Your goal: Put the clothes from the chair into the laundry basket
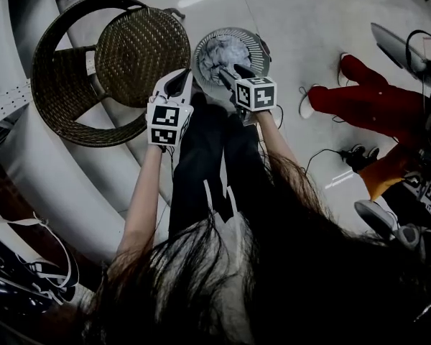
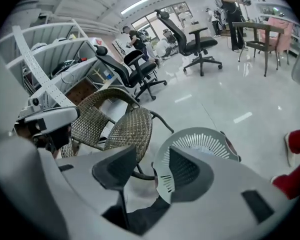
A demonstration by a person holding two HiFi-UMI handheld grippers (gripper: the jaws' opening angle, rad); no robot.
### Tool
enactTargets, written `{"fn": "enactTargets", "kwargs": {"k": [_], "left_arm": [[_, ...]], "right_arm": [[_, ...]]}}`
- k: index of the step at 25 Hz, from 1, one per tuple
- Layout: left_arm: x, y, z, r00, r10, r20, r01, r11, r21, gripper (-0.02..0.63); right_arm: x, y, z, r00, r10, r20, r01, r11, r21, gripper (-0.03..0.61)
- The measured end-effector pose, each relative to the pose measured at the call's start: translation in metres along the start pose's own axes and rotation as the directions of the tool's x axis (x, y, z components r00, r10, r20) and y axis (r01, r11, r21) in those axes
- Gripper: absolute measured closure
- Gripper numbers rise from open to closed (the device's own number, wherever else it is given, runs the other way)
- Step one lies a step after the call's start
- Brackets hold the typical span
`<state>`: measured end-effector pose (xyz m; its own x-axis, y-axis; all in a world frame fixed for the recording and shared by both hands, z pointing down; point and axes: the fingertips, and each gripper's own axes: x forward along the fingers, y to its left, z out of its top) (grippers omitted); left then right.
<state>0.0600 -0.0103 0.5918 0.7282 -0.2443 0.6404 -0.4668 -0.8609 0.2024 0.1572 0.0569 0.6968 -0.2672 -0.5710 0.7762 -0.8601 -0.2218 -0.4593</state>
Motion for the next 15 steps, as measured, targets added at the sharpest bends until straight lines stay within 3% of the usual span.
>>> {"fn": "enactTargets", "kwargs": {"k": [7,15], "left_arm": [[-0.036,-0.031,0.012,0.998,-0.017,0.053,0.015,0.999,0.039,0.594],[-0.052,-0.048,0.074,0.994,0.032,0.108,-0.029,0.999,-0.032,0.594]], "right_arm": [[-0.067,0.024,-0.007,0.988,0.018,0.152,-0.024,0.999,0.036,0.369],[-0.138,0.043,0.070,0.958,0.101,0.268,-0.101,0.995,-0.015,0.398]]}}
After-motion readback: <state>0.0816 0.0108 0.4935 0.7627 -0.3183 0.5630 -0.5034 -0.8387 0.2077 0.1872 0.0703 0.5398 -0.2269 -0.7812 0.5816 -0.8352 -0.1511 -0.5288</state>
